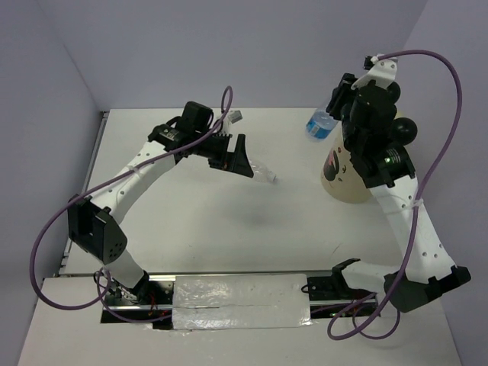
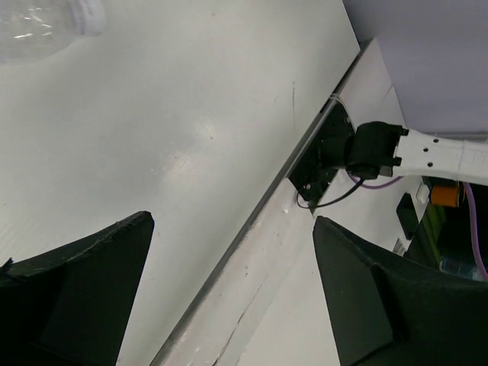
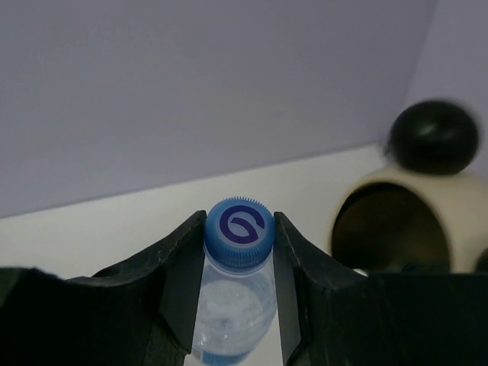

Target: Put the plastic bottles in the bin

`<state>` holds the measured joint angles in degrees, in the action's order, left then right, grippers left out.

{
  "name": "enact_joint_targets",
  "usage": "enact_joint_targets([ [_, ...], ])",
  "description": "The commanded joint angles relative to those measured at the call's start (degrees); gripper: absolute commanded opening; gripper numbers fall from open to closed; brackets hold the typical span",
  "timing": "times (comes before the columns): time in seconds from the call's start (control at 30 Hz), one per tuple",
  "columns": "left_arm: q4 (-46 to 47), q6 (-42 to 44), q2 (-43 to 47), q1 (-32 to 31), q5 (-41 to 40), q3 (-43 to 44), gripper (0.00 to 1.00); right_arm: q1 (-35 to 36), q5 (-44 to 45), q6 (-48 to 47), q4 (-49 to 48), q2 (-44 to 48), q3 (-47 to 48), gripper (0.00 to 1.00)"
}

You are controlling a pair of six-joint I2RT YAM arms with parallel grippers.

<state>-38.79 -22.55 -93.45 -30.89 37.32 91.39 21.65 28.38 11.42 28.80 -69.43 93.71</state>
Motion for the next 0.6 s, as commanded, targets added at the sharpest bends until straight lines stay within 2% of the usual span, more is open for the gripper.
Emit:
enact_joint_targets([
  [0.0,0.38,1.01,3.10,1.63,0.91,1.15,0.99,-0.20,9.77,-23.25,-22.60,3.85,-7.64,0.26],
  [0.03,0.29,0.93,3.10,1.80,1.00,0.98,0.99,-0.12,9.50,-29.90,-26.47,4.91,-9.67,0.27],
  [0.1,0.38,0.84,3.01,1.98,0.82,0.80,0.99,-0.20,10.64,-36.61,-33.41,4.48,-12.76,0.27],
  [0.17,0.55,0.66,2.75,2.15,1.09,0.63,0.99,-0.12,13.08,-40.75,-36.08,2.82,-14.16,0.27],
  [0.3,1.34,0.31,2.22,2.42,1.53,0.01,0.99,-0.47,15.12,-52.96,-51.54,1.67,-20.66,0.27],
  [0.57,1.61,0.66,1.60,2.77,1.97,-0.86,0.99,-3.10,16.00,-55.72,-58.75,0.26,-28.40,0.29],
])
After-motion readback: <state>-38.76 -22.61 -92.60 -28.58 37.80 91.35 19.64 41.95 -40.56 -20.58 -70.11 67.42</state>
